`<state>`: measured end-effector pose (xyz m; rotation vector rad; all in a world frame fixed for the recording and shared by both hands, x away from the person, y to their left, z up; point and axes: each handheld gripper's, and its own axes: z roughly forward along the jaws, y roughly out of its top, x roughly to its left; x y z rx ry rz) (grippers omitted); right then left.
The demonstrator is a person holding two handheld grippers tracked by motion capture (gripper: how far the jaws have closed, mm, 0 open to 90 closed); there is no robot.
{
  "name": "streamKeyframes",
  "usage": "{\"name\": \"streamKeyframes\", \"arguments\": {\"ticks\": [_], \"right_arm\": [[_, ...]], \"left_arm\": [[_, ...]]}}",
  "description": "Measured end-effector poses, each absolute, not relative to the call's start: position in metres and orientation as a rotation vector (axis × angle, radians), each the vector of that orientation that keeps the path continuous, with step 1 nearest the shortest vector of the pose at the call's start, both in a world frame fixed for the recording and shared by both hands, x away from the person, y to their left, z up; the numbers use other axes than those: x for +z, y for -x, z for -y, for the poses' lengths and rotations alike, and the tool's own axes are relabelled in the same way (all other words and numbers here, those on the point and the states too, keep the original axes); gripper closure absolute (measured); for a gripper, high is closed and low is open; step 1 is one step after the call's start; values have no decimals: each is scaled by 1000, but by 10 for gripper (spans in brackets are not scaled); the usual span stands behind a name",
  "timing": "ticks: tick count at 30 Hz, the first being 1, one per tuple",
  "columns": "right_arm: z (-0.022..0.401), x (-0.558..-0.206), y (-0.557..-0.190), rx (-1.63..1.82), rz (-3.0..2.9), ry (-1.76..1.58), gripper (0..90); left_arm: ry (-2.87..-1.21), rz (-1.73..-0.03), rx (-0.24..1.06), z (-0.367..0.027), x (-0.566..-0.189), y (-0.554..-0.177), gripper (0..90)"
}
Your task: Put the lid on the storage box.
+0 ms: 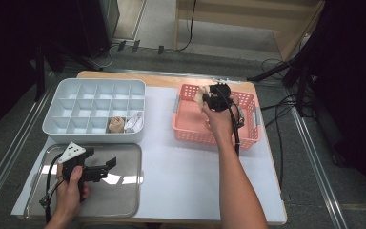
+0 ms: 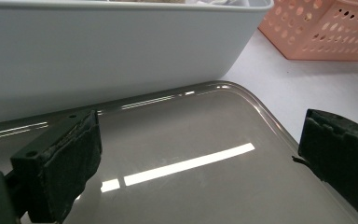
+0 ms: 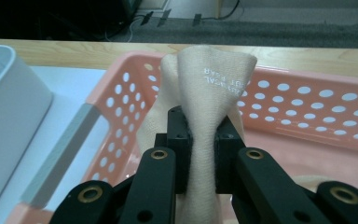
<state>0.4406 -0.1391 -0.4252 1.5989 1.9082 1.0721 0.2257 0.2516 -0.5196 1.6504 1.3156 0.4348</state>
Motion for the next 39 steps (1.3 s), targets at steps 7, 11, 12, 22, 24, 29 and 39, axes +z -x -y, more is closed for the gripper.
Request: {"name": "streamKeyframes", "arguments": {"ticks": [7, 11, 12, 22, 24, 29, 39], "right_arm": [[139, -419, -410, 1159, -1865, -1564, 823], [142, -417, -394, 1205, -1854, -1543, 823], [142, -417, -390, 1219, -1851, -1539, 823], [151, -410, -346, 1336, -1828, -1490, 823], [152, -409, -336, 1347, -1832, -1480, 822], [157, -412, -310, 1364, -1838, -1471, 822], [162, -432, -269, 1371, -1864, -1485, 820]], "left_arm": [[-1657, -1313, 439, -251, -520, -225, 0], [-1664, -1310, 439, -250, -520, -225, 0], [-1665, -1310, 441, -250, -520, -225, 0], [-1663, -1309, 443, -250, -519, -225, 0], [-1667, -1309, 446, -250, -519, -225, 0], [-1659, -1310, 449, -249, -519, -225, 0], [-1659, -1307, 448, -248, -517, -224, 0]]}}
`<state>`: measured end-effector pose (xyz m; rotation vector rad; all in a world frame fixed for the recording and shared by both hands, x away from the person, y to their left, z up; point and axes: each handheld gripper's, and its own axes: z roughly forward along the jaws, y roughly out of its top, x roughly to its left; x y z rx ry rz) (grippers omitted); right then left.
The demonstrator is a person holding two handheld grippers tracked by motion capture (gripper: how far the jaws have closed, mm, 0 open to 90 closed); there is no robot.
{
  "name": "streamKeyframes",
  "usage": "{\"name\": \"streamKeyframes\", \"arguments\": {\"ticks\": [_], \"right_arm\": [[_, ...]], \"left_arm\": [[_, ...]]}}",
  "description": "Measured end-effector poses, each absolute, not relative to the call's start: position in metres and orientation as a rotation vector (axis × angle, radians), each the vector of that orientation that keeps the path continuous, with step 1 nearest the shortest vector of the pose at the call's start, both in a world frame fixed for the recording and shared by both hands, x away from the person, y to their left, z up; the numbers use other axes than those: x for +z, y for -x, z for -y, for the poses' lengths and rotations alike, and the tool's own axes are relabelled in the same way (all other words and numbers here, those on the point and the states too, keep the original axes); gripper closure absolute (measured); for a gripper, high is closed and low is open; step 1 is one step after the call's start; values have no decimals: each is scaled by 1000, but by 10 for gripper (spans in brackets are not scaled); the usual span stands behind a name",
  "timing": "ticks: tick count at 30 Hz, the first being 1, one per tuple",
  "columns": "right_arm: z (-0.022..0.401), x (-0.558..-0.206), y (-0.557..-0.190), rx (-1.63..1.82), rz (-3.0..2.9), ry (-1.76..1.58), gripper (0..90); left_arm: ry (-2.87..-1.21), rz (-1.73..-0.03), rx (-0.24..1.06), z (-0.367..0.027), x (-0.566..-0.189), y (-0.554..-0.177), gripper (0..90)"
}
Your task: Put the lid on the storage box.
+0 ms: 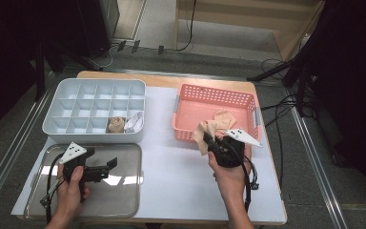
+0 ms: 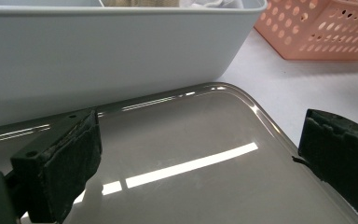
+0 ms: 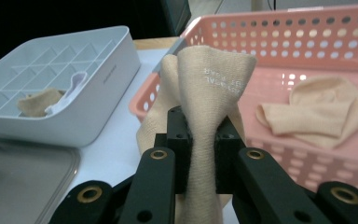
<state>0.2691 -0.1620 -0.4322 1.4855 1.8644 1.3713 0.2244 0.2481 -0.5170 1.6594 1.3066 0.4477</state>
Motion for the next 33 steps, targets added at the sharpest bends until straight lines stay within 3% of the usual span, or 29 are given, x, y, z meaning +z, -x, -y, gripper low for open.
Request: {"name": "streamKeyframes", "arguments": {"ticks": [16, 18, 21, 25, 28, 33], "right_arm": [[149, -493, -238, 1335, -1994, -1567, 804], [143, -500, -237, 1329, -2038, -1558, 737], [137, -507, -237, 1308, -2094, -1566, 544], [144, -504, -236, 1231, -2065, -1577, 446], [155, -495, -228, 1242, -1980, -1586, 471], [143, -482, -205, 1351, -2012, -1461, 719]], "left_arm": [[-1695, -1249, 395, -218, -514, -221, 0], [-1701, -1238, 391, -212, -512, -222, 0], [-1703, -1223, 383, -203, -507, -226, 0], [-1701, -1211, 370, -191, -502, -233, 0], [-1690, -1206, 358, -185, -500, -236, 0], [-1727, -1166, 331, -173, -504, -232, 0]]}}
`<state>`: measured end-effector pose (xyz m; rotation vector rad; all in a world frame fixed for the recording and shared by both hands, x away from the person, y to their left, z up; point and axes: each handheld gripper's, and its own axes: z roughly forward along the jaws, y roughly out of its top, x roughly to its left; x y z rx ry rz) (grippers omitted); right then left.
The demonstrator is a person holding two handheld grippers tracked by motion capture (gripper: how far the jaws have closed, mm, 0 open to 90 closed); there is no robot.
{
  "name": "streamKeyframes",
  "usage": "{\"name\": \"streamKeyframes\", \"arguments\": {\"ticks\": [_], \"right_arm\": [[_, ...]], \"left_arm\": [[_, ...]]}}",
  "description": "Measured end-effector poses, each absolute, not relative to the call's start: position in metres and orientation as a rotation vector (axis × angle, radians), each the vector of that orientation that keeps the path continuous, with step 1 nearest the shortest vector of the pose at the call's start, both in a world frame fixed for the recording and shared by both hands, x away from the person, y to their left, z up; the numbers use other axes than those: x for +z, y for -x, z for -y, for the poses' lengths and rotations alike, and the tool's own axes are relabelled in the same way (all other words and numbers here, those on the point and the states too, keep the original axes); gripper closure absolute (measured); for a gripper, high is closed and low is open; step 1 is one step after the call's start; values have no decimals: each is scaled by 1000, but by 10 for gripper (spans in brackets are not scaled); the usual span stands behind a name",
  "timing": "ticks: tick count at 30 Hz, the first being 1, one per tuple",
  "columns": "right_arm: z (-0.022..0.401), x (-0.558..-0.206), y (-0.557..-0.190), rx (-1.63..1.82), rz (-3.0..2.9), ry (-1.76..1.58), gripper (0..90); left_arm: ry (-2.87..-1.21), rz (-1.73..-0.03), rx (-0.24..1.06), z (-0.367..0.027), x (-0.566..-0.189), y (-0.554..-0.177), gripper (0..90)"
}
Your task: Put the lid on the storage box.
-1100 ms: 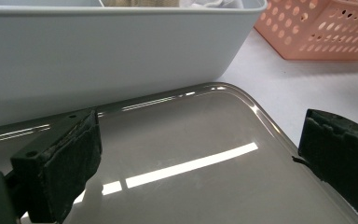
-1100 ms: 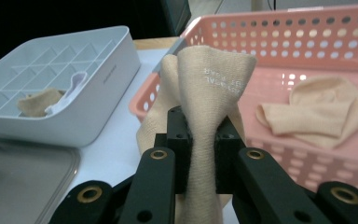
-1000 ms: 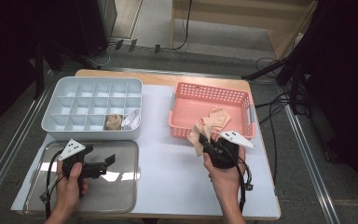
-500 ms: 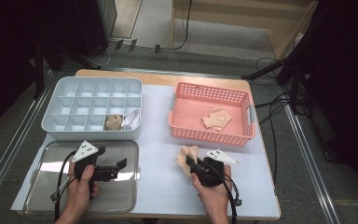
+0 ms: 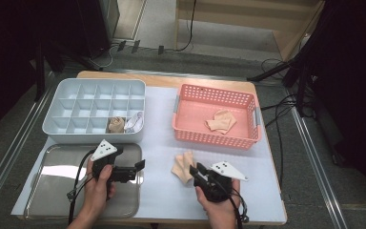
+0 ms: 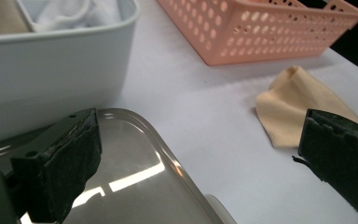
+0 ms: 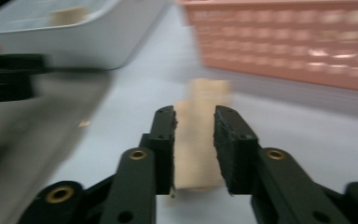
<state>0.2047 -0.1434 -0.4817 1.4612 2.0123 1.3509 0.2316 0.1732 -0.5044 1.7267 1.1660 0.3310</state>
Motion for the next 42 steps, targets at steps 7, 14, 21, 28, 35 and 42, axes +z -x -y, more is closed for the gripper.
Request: {"name": "streamKeyframes", "arguments": {"ticks": [7, 14, 21, 28, 35, 42], "right_arm": [[97, -503, -210, 1217, -2186, -1344, 647], [86, -518, -220, 1075, -2210, -1293, 569], [82, -529, -224, 974, -2189, -1252, 698], [95, -523, -227, 1074, -2151, -1339, 850], [121, -493, -216, 1368, -2028, -1399, 849], [163, -486, -218, 1557, -1861, -1563, 846]], "left_arm": [[-1755, -1154, 304, -167, -507, -229, 0], [-1778, -1155, 280, -162, -509, -229, 0], [-1790, -1140, 274, -157, -509, -228, 0], [-1802, -1121, 257, -153, -509, -226, 0], [-1808, -1111, 250, -150, -509, -224, 0], [-1810, -1093, 245, -147, -508, -222, 0]]}}
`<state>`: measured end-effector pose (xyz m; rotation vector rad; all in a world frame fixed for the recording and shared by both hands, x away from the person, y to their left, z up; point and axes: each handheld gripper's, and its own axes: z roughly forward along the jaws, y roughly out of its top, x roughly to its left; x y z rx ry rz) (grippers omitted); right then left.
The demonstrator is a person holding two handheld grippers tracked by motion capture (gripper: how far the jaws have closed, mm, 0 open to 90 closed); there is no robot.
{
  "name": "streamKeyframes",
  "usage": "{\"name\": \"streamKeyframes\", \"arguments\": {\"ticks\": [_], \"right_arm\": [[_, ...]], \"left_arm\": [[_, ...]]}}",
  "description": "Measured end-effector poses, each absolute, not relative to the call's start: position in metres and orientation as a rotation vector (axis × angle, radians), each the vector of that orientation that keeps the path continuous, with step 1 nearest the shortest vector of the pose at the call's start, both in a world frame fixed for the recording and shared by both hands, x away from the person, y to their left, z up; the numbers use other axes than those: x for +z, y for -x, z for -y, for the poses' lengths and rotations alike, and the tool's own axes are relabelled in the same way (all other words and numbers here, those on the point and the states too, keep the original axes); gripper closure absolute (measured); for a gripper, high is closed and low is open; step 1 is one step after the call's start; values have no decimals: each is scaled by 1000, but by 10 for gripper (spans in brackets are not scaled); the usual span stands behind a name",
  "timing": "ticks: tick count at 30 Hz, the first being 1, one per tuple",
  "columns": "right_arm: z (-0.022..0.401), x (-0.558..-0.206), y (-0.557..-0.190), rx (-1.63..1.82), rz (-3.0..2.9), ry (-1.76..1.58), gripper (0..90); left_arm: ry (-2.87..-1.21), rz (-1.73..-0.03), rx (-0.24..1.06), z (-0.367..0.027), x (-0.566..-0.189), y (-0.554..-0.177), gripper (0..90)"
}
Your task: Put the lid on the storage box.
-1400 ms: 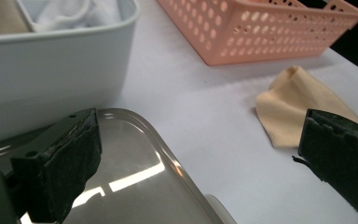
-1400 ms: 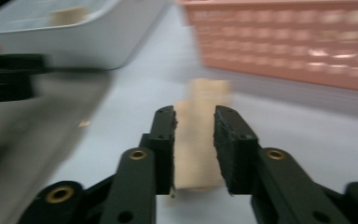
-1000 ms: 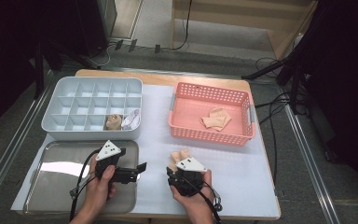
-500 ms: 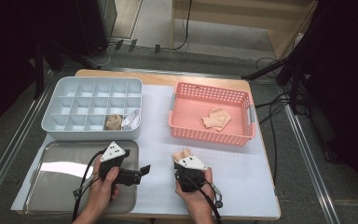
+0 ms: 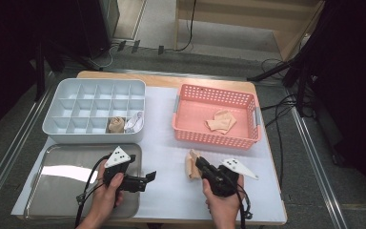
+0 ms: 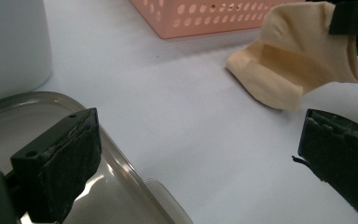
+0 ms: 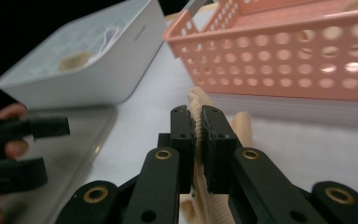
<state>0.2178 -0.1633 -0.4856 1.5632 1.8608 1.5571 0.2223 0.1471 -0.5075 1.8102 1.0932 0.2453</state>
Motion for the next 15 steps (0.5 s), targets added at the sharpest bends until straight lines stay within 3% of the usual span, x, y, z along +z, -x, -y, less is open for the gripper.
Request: {"name": "streamKeyframes", "arguments": {"ticks": [12, 14, 15], "right_arm": [[230, -505, -222, 1445, -1646, -1858, 835], [237, -510, -223, 1398, -1633, -1888, 805], [242, -513, -222, 1352, -1600, -1901, 723]], "left_arm": [[-1823, -1088, 240, -144, -508, -222, 0], [-1825, -1088, 243, -143, -508, -222, 0], [-1822, -1087, 238, -143, -509, -222, 0]]}}
